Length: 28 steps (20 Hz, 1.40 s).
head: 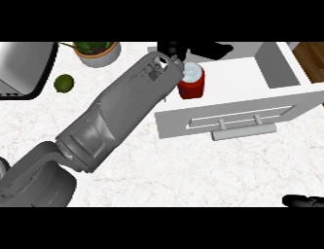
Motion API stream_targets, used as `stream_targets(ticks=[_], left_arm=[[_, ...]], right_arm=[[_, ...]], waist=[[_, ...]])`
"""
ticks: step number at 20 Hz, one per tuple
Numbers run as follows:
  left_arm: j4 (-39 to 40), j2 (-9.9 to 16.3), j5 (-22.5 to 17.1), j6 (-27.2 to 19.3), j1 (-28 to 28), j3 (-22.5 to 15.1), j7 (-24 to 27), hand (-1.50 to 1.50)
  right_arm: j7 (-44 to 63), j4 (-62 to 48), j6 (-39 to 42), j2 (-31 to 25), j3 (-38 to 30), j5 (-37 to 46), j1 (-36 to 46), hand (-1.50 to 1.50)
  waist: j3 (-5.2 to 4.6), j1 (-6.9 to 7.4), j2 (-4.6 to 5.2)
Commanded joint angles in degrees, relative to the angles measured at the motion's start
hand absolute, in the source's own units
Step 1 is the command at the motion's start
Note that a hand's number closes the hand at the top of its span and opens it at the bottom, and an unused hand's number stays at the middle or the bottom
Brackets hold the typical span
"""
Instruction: Pick up the can, place it into the drawer and close the drawer
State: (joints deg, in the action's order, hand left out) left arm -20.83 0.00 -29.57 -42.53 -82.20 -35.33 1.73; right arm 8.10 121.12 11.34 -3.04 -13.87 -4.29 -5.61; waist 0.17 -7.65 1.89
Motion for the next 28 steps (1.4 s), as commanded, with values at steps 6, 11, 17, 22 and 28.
stream_targets(ticks=[6,11,17,22,28], left_arm=[[-0.5,0.0,-3.5,-2.4,0.1,-0.5,1.3,-1.5],[-1.8,0.0,-5.9,-3.6,1.6,-0.3,2.2,-1.5],[-3.4,0.0,-9.3,-2.8,0.5,1.7,3.8,-1.5],[-4.1,0.0,-11.2,-5.6,0.9,1.6,6.1,-1.5],[-5.8,0.0,-11.2,-6.7,-0.2,-0.4,4.7,-1.5]], right_arm=[[0.5,3.1,-0.2,-2.2,-1.3,1.1,0.9,-1.5],[-3.9,4.9,0.3,-5.3,0.9,10.9,1.5,-1.5],[-6.1,6.8,-0.1,-6.4,5.1,19.4,2.2,-1.5],[-10.0,3.4,-0.4,-9.3,6.1,27.3,1.7,-1.5],[-8.3,-0.1,-2.8,-12.4,12.3,43.1,6.5,-1.5]], waist=[[-0.06,0.34,-0.26],[-0.09,0.66,-0.16],[-0.13,2.75,-0.58],[-0.08,2.8,-0.63],[-0.15,5.36,-1.2]])
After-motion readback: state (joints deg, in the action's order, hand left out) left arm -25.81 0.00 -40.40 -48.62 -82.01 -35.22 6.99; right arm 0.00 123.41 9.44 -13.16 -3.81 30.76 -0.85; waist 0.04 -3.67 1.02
